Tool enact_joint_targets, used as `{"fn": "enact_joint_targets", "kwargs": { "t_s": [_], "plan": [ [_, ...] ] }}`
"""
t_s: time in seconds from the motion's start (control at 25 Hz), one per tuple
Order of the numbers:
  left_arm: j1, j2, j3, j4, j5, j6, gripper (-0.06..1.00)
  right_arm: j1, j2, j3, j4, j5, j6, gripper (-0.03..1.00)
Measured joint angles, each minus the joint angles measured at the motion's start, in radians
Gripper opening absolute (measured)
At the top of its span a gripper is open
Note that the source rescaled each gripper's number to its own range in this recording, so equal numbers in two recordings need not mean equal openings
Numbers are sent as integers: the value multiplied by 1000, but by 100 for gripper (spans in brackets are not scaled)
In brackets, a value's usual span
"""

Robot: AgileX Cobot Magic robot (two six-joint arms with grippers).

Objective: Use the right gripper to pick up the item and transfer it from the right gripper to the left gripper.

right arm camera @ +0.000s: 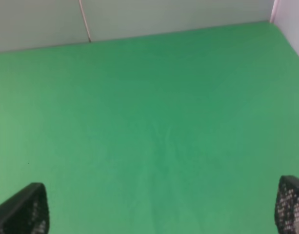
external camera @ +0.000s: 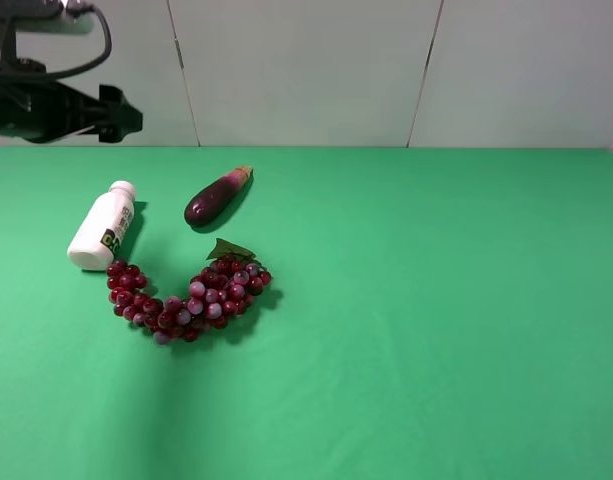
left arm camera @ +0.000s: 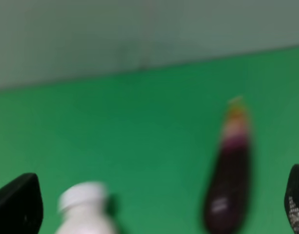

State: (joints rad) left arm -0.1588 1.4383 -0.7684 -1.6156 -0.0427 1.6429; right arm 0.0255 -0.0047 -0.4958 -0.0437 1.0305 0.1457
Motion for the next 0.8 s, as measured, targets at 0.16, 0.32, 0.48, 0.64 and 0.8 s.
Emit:
{"fn": "enact_joint_targets", "kwargs": {
  "t_s": [0.16, 0.32, 0.48, 0.64, 0.8],
  "plan": [
    [-88, -59, 0, 2, 55, 0, 100, 0, 0, 0, 0, 0, 0, 100],
    [-152, -72, 0, 98, 129, -32, 100, 0, 0, 0, 0, 0, 0, 100],
    [-158, -74, 0, 421, 156, -335, 100, 0, 0, 0, 0, 0, 0, 100],
    [-158, -105, 0, 785, 164, -725, 100, 0, 0, 0, 0, 0, 0, 100],
    [-158, -208, 23, 970, 181, -915, 100, 0, 0, 0, 0, 0, 0, 100]
  ]
}}
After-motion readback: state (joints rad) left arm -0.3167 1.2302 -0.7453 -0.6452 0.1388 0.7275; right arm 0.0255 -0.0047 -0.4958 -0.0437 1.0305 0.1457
